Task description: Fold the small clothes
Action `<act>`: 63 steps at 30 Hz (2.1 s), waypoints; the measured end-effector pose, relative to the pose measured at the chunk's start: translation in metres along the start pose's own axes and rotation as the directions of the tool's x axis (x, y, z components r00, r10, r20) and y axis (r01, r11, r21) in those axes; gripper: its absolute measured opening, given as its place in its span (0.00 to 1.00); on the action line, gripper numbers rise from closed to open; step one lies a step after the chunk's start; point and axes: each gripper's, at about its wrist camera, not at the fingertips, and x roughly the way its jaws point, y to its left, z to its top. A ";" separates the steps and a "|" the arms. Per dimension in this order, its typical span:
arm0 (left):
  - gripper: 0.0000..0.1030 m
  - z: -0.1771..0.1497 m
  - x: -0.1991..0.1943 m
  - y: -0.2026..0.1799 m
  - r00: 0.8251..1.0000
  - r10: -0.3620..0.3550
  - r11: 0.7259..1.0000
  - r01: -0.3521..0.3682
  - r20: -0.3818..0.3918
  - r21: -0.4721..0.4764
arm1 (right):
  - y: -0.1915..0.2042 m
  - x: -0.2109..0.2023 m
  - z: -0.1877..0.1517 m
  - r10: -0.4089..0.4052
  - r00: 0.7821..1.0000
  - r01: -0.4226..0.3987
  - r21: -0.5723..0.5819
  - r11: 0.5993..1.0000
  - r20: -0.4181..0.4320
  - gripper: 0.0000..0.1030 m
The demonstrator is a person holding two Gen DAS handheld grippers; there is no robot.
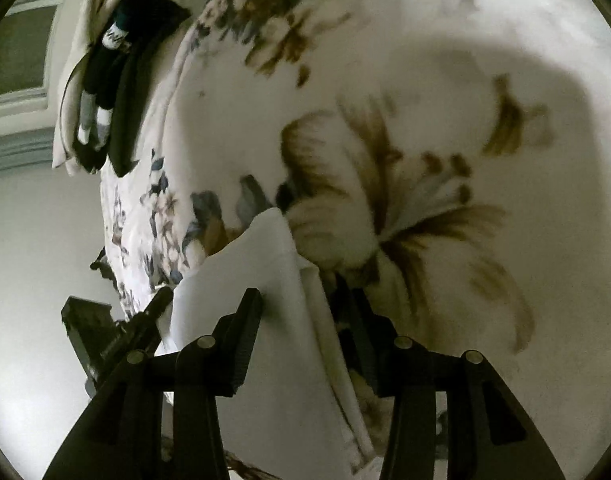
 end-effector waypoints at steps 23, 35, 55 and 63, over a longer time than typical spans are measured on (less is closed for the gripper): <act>1.00 -0.060 -0.027 0.071 0.973 -0.230 0.939 0.216 -0.020 -0.268 | -0.035 -0.015 -0.047 0.010 0.996 -0.007 0.029 1.000 -0.087 0.57; 1.00 -0.065 -0.032 0.043 0.987 -0.159 0.961 0.152 -0.014 -0.230 | -0.029 -0.004 -0.048 0.072 0.985 -0.072 0.003 0.997 -0.156 0.57; 0.16 -0.089 -0.006 -0.015 0.990 -0.074 0.997 0.072 -0.118 -0.022 | 0.000 0.046 -0.058 0.216 0.934 -0.229 -0.011 0.973 -0.284 0.20; 0.12 -0.074 -0.050 -0.043 0.992 -0.083 0.997 0.083 -0.098 -0.004 | 0.045 0.001 -0.063 0.205 0.953 -0.222 -0.054 0.974 -0.225 0.12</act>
